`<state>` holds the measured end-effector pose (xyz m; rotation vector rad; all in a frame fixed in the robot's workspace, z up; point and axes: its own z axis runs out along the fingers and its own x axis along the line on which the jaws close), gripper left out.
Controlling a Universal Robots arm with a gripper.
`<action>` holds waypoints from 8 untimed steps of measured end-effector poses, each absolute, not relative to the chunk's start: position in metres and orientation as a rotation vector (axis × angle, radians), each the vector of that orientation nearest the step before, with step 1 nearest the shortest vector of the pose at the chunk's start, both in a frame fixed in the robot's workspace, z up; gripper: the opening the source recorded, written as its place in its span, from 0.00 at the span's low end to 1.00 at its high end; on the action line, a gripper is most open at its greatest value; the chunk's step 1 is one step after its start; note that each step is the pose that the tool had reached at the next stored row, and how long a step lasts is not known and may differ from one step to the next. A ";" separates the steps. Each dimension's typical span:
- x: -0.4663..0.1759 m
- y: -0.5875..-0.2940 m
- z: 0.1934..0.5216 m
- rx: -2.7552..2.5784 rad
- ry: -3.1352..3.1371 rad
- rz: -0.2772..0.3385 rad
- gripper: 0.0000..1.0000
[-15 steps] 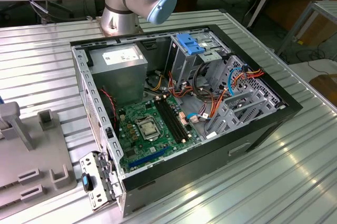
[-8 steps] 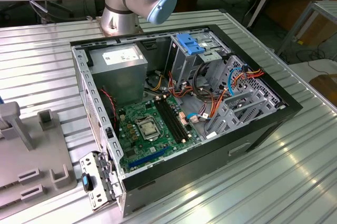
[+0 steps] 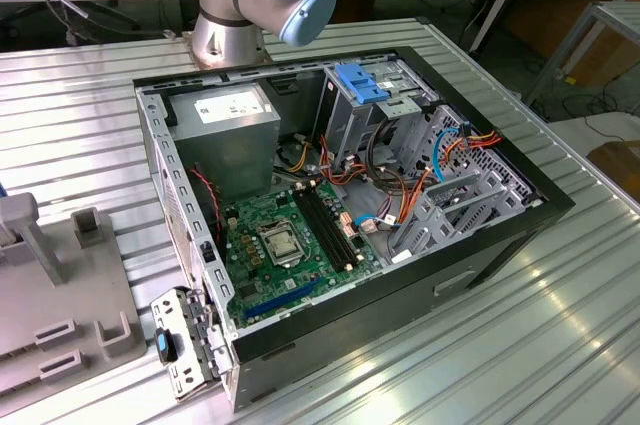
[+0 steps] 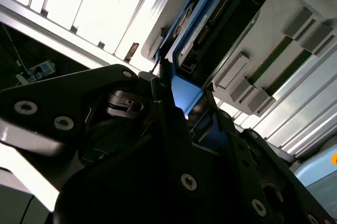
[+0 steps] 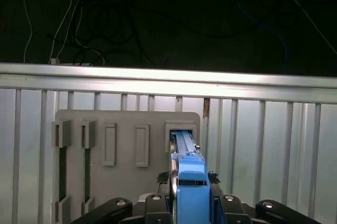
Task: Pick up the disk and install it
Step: 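Pick up the disk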
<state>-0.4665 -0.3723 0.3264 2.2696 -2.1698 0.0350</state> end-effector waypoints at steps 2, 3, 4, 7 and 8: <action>-0.466 -0.372 0.332 2.270 -2.170 0.035 0.37; -0.466 -0.372 0.334 2.270 -2.170 0.035 0.37; -0.466 -0.372 0.337 2.270 -2.170 0.035 0.37; -0.466 -0.372 0.345 2.270 -2.170 0.035 0.37; -0.466 -0.372 0.347 2.270 -2.170 0.035 0.37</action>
